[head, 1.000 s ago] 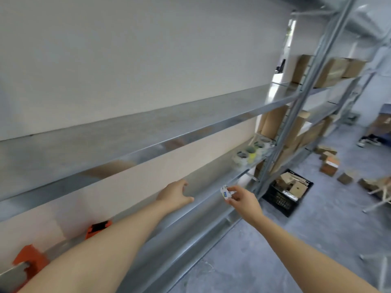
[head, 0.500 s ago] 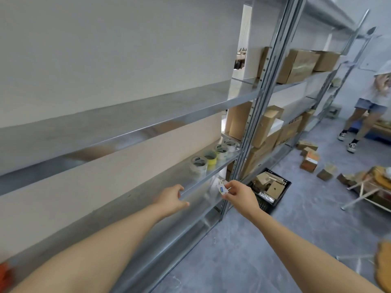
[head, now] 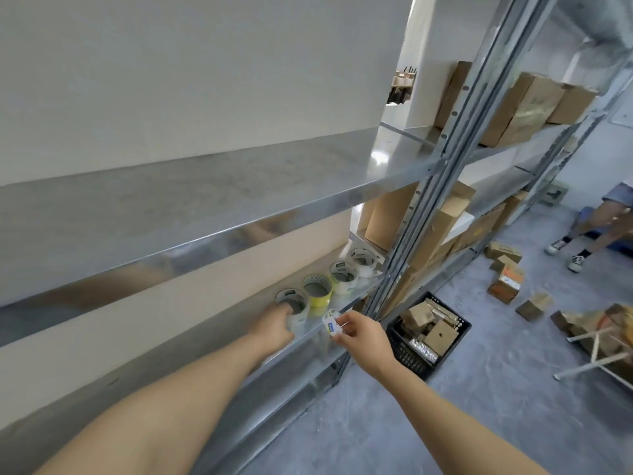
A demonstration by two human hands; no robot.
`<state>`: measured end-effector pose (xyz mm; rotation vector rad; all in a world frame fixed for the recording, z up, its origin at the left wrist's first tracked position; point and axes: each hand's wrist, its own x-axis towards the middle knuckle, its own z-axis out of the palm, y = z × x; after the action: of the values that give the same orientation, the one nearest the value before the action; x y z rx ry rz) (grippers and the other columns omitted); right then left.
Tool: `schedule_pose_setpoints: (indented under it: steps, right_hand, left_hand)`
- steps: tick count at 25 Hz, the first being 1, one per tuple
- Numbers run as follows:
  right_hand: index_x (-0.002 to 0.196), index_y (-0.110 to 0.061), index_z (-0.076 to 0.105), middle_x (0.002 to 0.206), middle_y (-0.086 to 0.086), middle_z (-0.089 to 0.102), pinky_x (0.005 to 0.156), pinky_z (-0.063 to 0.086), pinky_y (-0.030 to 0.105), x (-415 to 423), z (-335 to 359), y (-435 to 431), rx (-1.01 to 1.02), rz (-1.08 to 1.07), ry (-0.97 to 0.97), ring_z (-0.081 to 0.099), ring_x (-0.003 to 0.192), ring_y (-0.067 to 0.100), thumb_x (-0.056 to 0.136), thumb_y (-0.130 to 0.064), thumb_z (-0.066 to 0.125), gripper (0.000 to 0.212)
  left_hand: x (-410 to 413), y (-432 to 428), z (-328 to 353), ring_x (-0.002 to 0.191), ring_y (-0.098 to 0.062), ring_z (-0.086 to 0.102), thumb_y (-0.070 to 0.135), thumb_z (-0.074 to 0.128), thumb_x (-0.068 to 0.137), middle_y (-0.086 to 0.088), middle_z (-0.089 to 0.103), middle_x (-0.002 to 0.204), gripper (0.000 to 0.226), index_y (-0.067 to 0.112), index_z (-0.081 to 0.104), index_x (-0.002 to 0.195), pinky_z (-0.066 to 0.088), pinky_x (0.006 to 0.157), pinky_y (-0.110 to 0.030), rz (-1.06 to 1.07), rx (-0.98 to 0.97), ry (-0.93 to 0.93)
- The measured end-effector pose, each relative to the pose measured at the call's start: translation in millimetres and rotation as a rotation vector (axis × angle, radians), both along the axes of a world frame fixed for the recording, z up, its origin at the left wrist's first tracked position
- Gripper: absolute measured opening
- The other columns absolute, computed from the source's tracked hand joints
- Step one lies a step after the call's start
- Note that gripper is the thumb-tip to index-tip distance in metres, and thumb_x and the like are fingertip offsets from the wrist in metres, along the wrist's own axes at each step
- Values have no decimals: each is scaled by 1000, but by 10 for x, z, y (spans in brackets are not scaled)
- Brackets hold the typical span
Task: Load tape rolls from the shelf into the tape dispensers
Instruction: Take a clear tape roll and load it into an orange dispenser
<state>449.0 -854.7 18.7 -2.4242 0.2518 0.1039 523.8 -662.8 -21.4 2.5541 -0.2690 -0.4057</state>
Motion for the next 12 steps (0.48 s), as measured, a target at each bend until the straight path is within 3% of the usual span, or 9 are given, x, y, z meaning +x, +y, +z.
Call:
schedule_pose_setpoints:
  steps: [4, 7, 9, 12]
  right_hand:
    - [101, -27, 63, 97, -3, 71, 78, 55, 34, 519, -115, -224, -40, 55, 46, 65, 88, 13, 80, -30, 68, 22]
    - [100, -25, 63, 94, -3, 70, 75, 53, 31, 735, -150, -330, -41, 83, 58, 64, 87, 12, 81, -29, 68, 20]
    - [100, -25, 64, 94, -4, 70, 74, 52, 30, 842, -174, -375, -39, 117, 67, 64, 86, 12, 81, -29, 68, 20]
    - [92, -25, 60, 90, -4, 70, 71, 49, 30, 1013, -199, -383, -33, 194, 73, 64, 84, 13, 81, -28, 68, 14]
  left_hand:
    - [412, -214, -152, 122, -28, 47, 15, 60, 80, -5, 54, 131, 38, 19, 61, 118, 39, 99, -37, -68, 268, -176]
    - [523, -290, -319, 129, -28, 40, 20, 59, 84, -7, 53, 135, 31, 19, 65, 114, 30, 108, -38, -124, 476, -169]
    - [528, -305, -396, 136, -27, 36, 21, 57, 87, -7, 52, 139, 30, 19, 65, 115, 24, 113, -40, -112, 523, -134]
    - [475, -213, -413, 132, -23, 41, 14, 54, 86, -1, 61, 127, 26, 22, 67, 107, 20, 114, -41, -41, 476, -152]
